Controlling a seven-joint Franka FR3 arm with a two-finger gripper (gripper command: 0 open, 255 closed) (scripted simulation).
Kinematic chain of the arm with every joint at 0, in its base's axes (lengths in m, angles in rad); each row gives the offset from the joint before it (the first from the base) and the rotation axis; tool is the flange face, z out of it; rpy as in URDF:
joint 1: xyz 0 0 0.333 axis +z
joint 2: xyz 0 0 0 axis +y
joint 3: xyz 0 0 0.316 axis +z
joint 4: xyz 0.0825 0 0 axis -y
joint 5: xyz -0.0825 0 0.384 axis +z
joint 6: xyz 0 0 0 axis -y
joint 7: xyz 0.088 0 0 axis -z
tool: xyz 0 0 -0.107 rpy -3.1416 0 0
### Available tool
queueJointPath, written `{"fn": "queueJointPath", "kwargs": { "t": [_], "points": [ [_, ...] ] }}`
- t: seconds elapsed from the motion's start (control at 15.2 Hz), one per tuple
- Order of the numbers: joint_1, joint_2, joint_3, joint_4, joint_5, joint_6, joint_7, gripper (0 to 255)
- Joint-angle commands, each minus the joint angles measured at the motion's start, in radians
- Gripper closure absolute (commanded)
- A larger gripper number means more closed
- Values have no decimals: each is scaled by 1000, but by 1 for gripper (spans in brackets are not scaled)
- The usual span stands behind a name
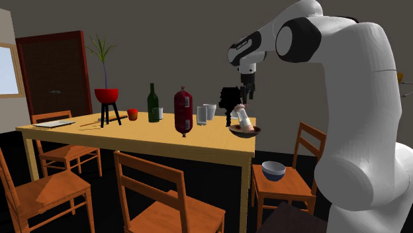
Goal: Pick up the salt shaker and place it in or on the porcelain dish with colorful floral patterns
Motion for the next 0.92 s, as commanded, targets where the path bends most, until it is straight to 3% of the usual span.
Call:
{"fn": "queueJointPath", "kwargs": {
  "t": [0.0, 0.33, 0.86],
  "points": [
    [0, 0, 0, 0, 0, 0, 0, 0],
    [5, 0, 2, 127, 0, -127, -2, 0],
    [5, 0, 2, 127, 0, -127, -2, 0]
  ]
}}
